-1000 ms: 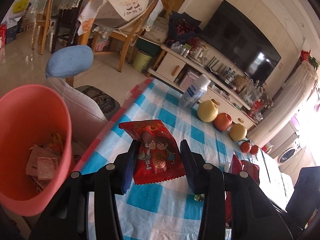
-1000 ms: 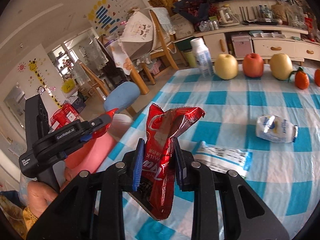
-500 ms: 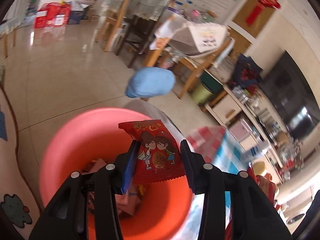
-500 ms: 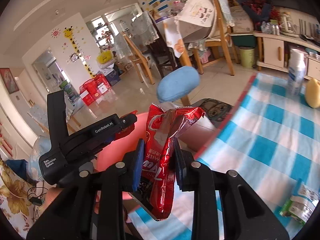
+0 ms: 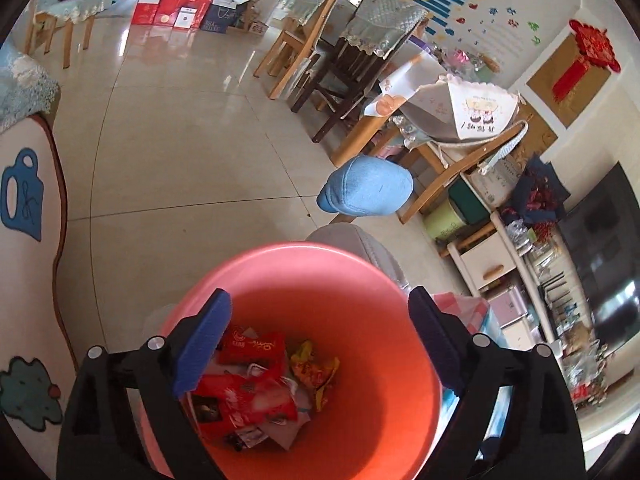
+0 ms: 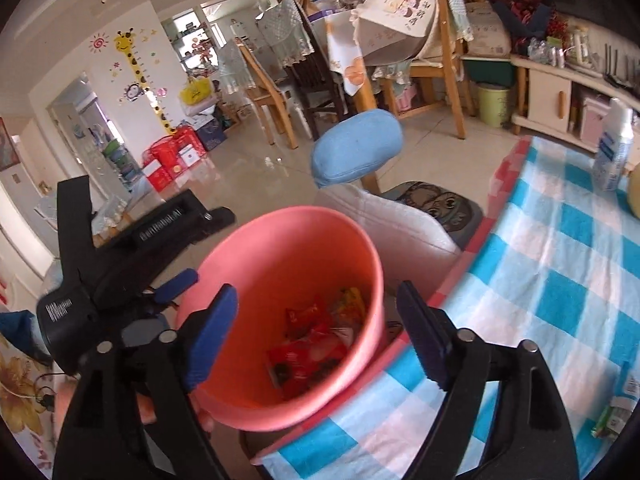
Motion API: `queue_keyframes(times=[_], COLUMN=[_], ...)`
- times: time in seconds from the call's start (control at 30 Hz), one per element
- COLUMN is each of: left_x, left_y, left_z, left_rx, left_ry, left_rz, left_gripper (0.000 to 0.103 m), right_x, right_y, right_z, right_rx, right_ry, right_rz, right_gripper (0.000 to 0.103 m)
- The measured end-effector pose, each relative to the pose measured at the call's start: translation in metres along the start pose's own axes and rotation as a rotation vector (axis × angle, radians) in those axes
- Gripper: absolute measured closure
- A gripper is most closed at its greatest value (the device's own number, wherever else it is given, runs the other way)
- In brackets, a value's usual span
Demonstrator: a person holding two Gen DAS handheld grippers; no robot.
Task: Collect trash
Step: 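Carry both red packets over the pink bucket and open both grippers, then return both open tools from the bucket to the table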
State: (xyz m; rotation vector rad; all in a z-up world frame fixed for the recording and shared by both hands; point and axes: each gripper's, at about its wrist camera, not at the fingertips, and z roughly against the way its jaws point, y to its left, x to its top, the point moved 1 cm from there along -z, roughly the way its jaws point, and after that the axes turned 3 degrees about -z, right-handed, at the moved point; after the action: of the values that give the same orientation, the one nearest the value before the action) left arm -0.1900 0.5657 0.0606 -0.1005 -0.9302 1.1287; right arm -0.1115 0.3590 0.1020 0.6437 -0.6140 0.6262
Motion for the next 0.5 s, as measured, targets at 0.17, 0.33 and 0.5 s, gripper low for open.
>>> queue_keyframes(times=[0.17, 0.33, 0.5], left_x=[-0.009, -0.017, -0.028], left_y=[-0.012, -0.029, -0.050], left_z=[0.006, 0.015, 0.022], left_rx=[-0.023, -0.056, -0.108], left_ry=[-0.052, -0.106, -0.122], left_rz=[-0.031, -0.060, -0.110], left_gripper=[0.012, 0.008, 0.008], right_x=[-0.014, -0.027, -0.042], right_y=[-0.016, -0.031, -0.044], right_z=[0.018, 0.036, 0.057], right_rx=[-0.073, -0.113, -0.140], right_ry=[-0.018, -0.031, -0.048], right_rz=[0.020, 0.026, 0.030], right_gripper=[0.017, 0.015, 0.013])
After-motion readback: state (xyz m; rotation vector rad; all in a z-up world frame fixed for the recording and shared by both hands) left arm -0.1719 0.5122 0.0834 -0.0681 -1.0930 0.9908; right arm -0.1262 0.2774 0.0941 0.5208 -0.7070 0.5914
